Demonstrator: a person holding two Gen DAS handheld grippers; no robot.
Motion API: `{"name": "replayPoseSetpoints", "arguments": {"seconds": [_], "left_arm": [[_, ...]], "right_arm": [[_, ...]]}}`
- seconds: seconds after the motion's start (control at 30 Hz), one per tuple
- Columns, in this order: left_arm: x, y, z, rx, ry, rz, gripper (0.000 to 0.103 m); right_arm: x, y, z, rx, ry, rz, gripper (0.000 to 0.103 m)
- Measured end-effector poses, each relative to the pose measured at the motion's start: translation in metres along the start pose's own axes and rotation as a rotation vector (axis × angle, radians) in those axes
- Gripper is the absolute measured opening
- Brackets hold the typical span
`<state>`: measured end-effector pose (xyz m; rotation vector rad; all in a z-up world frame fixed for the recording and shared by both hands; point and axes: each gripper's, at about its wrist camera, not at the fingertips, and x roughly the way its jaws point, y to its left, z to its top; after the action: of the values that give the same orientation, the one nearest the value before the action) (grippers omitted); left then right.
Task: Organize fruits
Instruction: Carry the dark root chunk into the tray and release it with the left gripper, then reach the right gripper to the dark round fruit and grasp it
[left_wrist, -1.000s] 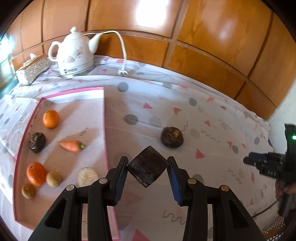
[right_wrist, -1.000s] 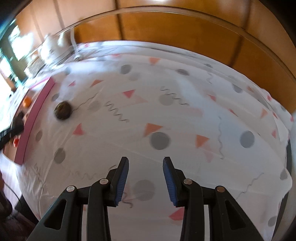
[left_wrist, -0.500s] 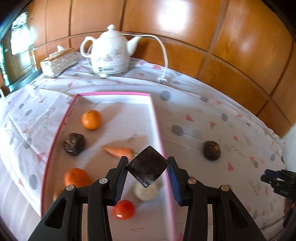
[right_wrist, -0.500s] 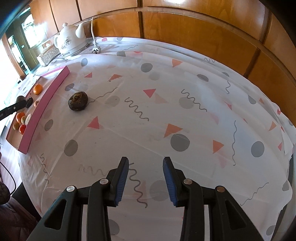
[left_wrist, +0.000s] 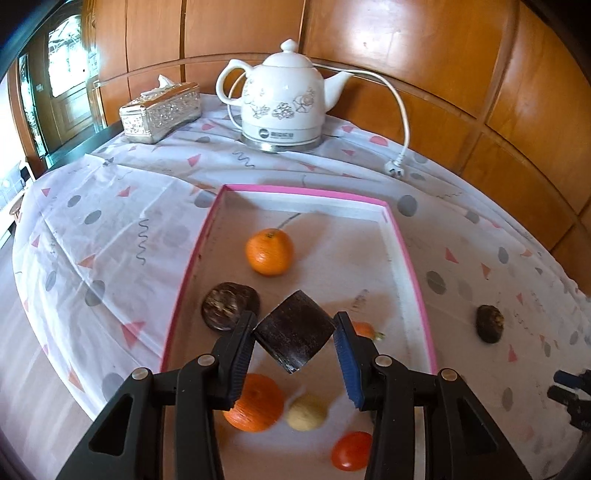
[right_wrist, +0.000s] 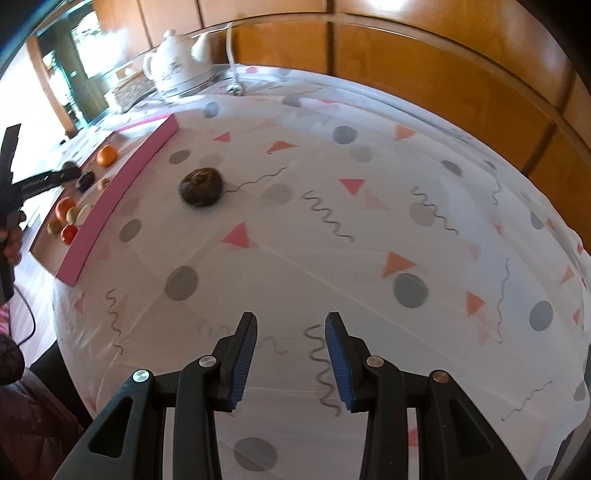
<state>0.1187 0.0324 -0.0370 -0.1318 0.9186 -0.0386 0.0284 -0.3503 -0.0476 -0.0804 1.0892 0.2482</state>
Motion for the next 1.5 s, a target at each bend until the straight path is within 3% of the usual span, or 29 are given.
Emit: {"name": "replayPoseSetpoints", "arguments": {"seconds": [0.5, 0.57, 0.63, 0.9, 1.5], "left_arm": [[0.014, 0.003, -0.006, 0.017, 0.04, 0.003, 0.044], [0.011, 0.002, -0.008, 0.014, 0.039, -0.002, 0.052], [0.006, 0.002, -0.009, 0.016, 0.024, 0.002, 0.066], [-0.018, -0.004, -0.018, 0.037, -0.013, 0.02, 0.066], [-0.056, -0.012, -0.056, 0.083, -0.029, 0.026, 0.066]], "right_arm": [[0.003, 0.044, 0.0, -0.138, -0.011, 0.101, 0.039], [0.003, 0.047, 0.0, -0.145, -0.013, 0.109, 0.039], [0.003, 0.05, -0.001, -0.156, -0.013, 0.122, 0.039], [0.004, 0.068, -0.003, -0.212, -0.009, 0.137, 0.039], [0.017, 0.08, -0.002, -0.191, 0.025, 0.101, 0.04]]}}
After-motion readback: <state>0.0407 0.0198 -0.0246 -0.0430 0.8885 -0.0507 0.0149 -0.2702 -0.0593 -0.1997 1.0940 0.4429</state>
